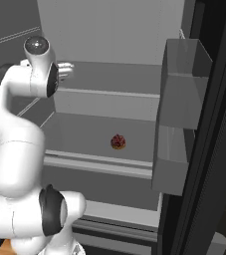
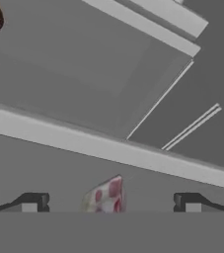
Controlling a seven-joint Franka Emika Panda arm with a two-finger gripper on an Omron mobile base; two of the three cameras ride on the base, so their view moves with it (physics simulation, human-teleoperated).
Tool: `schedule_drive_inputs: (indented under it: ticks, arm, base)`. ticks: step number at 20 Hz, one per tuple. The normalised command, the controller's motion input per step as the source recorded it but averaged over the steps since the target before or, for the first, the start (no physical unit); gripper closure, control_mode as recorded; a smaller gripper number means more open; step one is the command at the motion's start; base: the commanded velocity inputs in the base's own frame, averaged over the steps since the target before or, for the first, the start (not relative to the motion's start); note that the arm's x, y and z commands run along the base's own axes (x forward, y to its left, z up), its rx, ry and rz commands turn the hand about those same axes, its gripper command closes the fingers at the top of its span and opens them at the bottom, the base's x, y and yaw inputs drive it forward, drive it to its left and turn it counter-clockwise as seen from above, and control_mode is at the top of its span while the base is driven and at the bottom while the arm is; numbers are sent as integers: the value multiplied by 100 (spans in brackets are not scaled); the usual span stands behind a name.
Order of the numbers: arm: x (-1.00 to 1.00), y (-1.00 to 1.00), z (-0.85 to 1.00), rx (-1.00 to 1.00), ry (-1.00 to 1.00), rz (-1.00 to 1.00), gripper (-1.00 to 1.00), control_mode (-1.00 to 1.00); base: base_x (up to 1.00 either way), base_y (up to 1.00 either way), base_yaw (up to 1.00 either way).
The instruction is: Take the cakes from the fridge and place them on the empty tray on the dining counter.
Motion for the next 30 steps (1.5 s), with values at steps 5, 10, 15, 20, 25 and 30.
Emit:
schedule_drive_inputs:
  ticks: [5, 10, 15, 20, 25, 30]
  arm:
    - [71, 5, 0, 0, 0, 0, -100, -100]
    - [66, 16, -4, 0, 0, 0, -100, -100]
    - [51, 17, -12, -1, 0, 0, -100, -100]
    - [1, 14, -24, -6, 0, 0, 100, -100]
    - [0, 1, -2, 0, 0, 0, 100, -100]
    - [0, 0, 0, 0, 0, 0, 100, -100]
  base:
    - [0, 0, 0]
    - [0, 0, 0]
    - [0, 0, 0]
    - [0, 0, 0]
    - [0, 0, 0]
    - [0, 0, 0]
